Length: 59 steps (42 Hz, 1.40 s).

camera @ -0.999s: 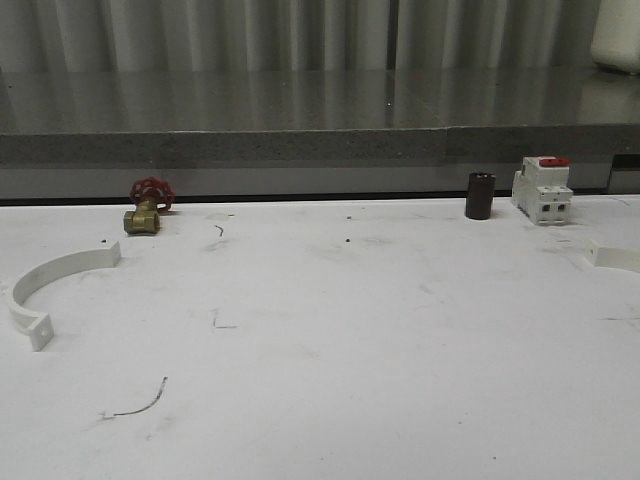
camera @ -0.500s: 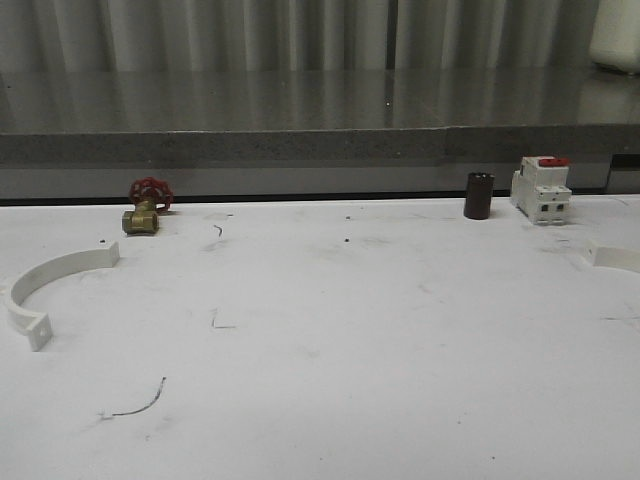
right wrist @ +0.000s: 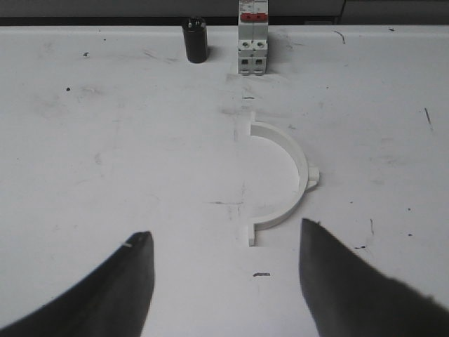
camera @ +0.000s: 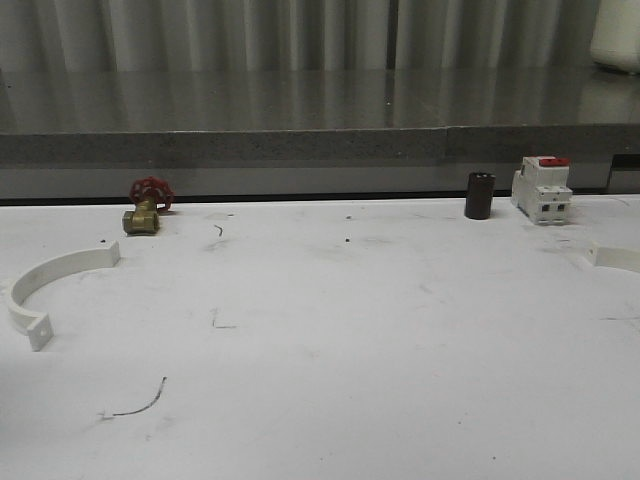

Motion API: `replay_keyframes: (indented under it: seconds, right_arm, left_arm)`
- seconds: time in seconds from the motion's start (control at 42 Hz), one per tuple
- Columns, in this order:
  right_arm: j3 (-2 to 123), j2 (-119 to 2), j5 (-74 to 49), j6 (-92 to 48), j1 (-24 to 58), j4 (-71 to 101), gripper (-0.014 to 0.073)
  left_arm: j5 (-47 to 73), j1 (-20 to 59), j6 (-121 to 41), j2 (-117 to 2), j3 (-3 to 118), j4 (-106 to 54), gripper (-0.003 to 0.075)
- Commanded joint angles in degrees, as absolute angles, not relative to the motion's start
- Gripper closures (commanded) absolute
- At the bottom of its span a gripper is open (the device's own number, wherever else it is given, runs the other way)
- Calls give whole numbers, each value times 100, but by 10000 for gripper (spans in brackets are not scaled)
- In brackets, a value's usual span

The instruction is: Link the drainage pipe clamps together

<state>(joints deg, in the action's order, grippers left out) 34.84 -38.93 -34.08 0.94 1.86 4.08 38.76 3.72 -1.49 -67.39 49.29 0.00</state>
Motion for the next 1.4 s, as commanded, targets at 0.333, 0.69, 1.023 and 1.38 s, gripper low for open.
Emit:
replay_keyframes:
  seconds: [0.333,0.69,1.023,1.38]
  right_arm:
    - [3687,-3893,-3051,75,156,366,113]
    - [3687,-3893,-3051,75,156,366,113]
    - [3687,-3893,-3051,75,156,366,113]
    - [3687,-3893,-3051,75,156,366,113]
  left_arm:
    - [3624,388,-109,-8411,6023,-107,258]
    - [3826,388,-109,-9738,6728,-476,258]
    - [3707,388,-109,-10458,6997,-615,258]
    - [3475,388,-109,-10590,6997,-615,357]
